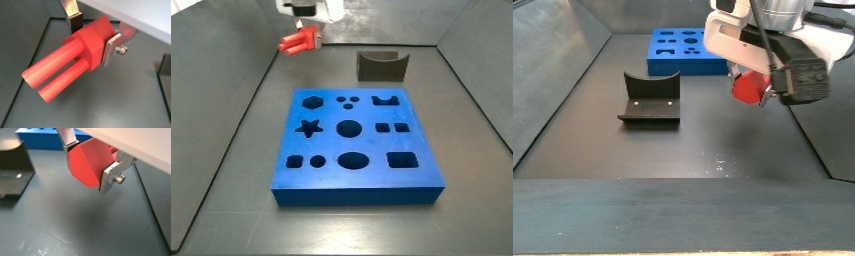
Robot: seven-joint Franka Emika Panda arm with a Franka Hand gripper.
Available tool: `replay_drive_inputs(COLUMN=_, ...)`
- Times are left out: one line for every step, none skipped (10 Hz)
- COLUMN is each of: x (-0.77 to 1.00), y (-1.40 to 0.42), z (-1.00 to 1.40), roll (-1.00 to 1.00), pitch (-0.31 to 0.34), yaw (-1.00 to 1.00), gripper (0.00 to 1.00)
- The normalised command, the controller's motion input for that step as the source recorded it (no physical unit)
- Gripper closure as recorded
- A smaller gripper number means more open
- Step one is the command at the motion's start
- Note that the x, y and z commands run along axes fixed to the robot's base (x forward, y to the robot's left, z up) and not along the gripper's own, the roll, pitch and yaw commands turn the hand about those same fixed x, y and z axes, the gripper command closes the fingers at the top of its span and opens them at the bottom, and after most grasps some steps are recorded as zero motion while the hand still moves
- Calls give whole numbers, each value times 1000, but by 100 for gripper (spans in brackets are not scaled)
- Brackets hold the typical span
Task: Pick up the 3 prong object. Move up. Rotate the 3 prong object. Place the 3 prong object on the fixture. Regrasp the 3 prong object. Move to above the board. Insert the 3 prong object.
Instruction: Rotate the 3 prong object.
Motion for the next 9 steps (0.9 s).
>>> replay_drive_inputs(x=-9, y=18, z=43, roll=4, pitch=-8, yaw=-1000, gripper=100)
replay_drive_inputs(x=-9, y=18, z=43, roll=4, pitch=-8, yaw=-1000, gripper=100)
replay_drive_inputs(x=-9, y=18, z=43, roll=4, pitch=-9, yaw=-1000, gripper=100)
replay_drive_inputs(x=-9, y=18, z=43, roll=4, pitch=-9, yaw=-1000, gripper=100)
replay_drive_inputs(x=-9, y=18, z=42, roll=4, pitch=-9, yaw=-1000, gripper=100)
replay_drive_inputs(x=-9, y=18, z=42, roll=4, pitch=-9, yaw=-1000, gripper=100)
replay_drive_inputs(x=-9, y=18, z=42, roll=4, pitch=-10, yaw=-1000, gripper=100)
replay_drive_inputs(x=-9, y=18, z=42, roll=4, pitch=-10, yaw=-1000, gripper=100)
replay_drive_inputs(x=-9, y=18, z=42, roll=4, pitch=-11, yaw=-1000, gripper=100)
